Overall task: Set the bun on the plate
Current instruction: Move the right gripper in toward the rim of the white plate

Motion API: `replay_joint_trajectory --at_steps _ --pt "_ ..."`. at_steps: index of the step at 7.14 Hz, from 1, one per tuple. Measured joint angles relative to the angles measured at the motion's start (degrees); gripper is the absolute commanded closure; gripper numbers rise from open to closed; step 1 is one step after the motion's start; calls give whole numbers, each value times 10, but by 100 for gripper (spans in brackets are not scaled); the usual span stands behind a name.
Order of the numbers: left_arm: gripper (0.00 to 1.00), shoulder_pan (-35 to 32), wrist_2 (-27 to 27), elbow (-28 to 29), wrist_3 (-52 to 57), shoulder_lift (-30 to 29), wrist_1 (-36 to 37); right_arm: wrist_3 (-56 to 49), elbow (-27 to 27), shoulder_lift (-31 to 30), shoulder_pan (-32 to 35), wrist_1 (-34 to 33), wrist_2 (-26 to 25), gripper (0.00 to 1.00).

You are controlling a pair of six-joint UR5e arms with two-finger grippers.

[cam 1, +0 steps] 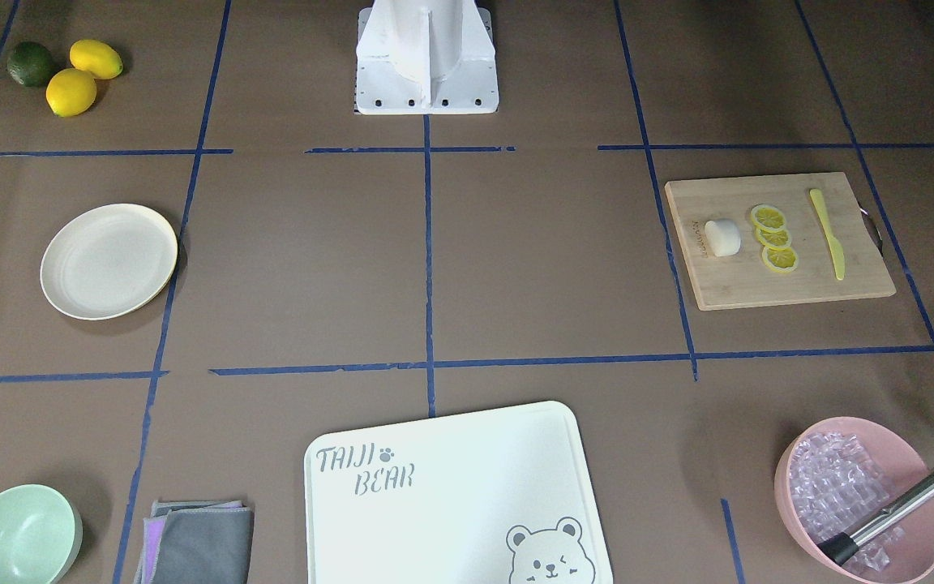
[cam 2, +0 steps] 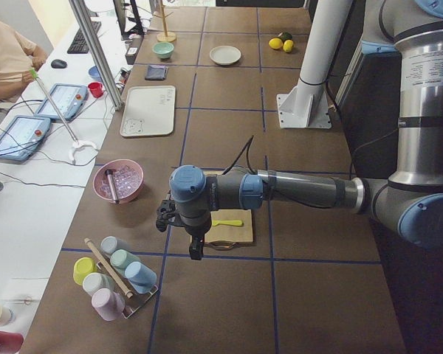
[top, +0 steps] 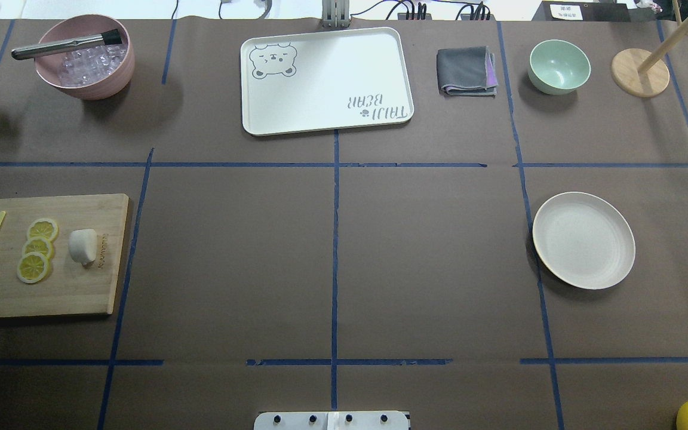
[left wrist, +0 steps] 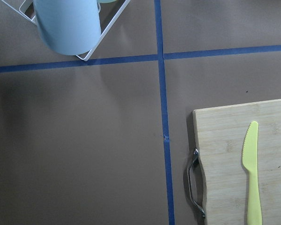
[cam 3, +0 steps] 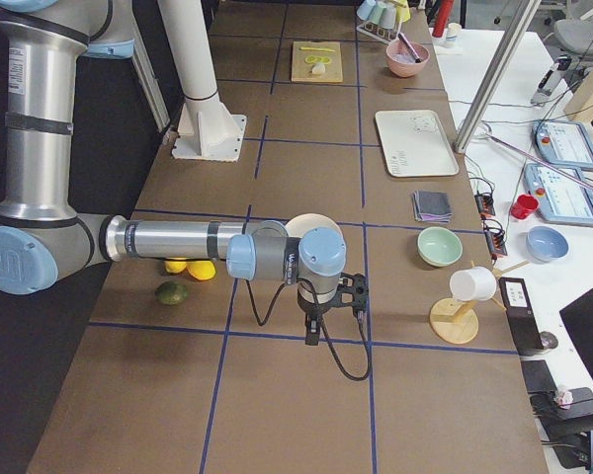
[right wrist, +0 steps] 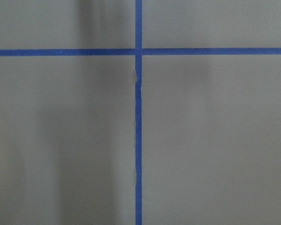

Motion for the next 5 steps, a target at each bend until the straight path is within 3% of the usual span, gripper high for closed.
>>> replay_joint_trajectory --at_steps 3,5 --pt "0 0 0 -5 1 2 1 0 7 26 -3 1 1 0" --pt "0 0 0 -5 0 1 1 19 8 48 -39 29 1 0"
